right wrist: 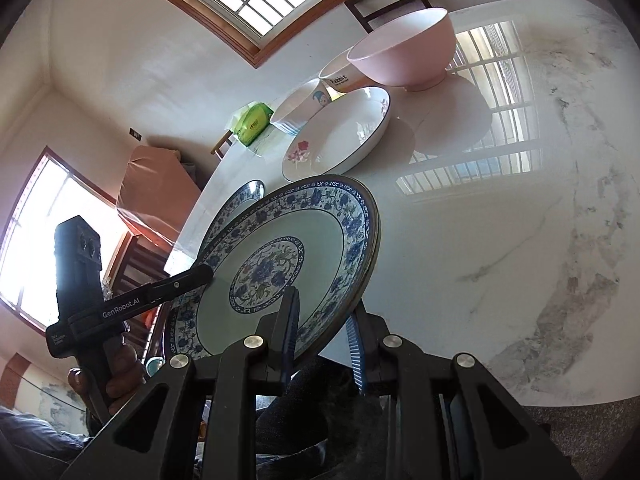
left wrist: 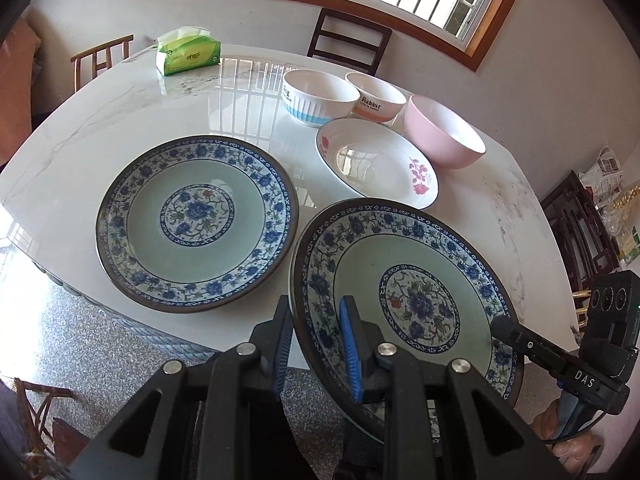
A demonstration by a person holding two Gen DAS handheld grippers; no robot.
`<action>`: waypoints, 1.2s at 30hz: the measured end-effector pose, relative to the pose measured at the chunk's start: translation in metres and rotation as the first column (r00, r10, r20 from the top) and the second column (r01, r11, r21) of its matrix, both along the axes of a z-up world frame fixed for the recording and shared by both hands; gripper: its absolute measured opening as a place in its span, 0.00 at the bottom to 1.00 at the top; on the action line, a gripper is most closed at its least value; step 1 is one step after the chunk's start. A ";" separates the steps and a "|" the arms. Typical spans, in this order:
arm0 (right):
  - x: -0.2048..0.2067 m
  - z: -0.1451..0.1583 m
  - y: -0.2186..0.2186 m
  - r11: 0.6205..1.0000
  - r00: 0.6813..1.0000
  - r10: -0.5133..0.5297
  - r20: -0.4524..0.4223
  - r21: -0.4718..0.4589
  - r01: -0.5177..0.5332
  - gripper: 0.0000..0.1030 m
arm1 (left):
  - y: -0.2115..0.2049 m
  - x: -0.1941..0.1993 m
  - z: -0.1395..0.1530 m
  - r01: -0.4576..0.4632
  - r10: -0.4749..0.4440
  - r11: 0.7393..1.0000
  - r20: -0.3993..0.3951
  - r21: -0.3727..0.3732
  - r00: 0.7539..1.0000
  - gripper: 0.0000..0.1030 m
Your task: Organize plates and bowls
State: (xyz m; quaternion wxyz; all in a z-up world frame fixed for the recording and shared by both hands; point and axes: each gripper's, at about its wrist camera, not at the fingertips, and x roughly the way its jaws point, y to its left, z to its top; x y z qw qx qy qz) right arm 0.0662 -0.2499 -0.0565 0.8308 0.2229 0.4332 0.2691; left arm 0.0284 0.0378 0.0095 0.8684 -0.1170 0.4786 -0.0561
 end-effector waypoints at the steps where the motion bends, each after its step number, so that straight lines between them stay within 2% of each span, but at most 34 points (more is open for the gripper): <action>1: 0.003 0.002 0.006 1.000 1.000 0.011 0.005 -0.004 -0.011 0.23 | 0.007 0.000 0.001 -0.015 0.015 1.000 0.001 -0.004 1.000 0.23; 8: 0.020 0.015 0.054 0.994 0.994 0.100 0.039 -0.035 -0.099 0.23 | 0.052 -0.002 0.009 -0.112 0.112 0.994 0.022 -0.005 0.993 0.23; 17: 0.038 0.023 0.107 0.981 0.979 0.189 0.073 -0.069 -0.184 0.23 | 0.097 0.005 0.008 -0.195 0.195 0.981 0.039 0.000 0.980 0.23; 26: 0.050 0.022 0.147 0.964 0.969 0.227 0.095 -0.163 -0.210 0.23 | 0.127 0.018 -0.004 -0.245 0.245 0.969 0.021 -0.014 0.969 0.23; 36: 0.066 0.017 0.173 0.953 0.965 0.247 0.083 -0.203 -0.227 0.23 | 0.147 0.034 -0.020 -0.275 0.275 0.961 -0.002 -0.021 0.961 0.25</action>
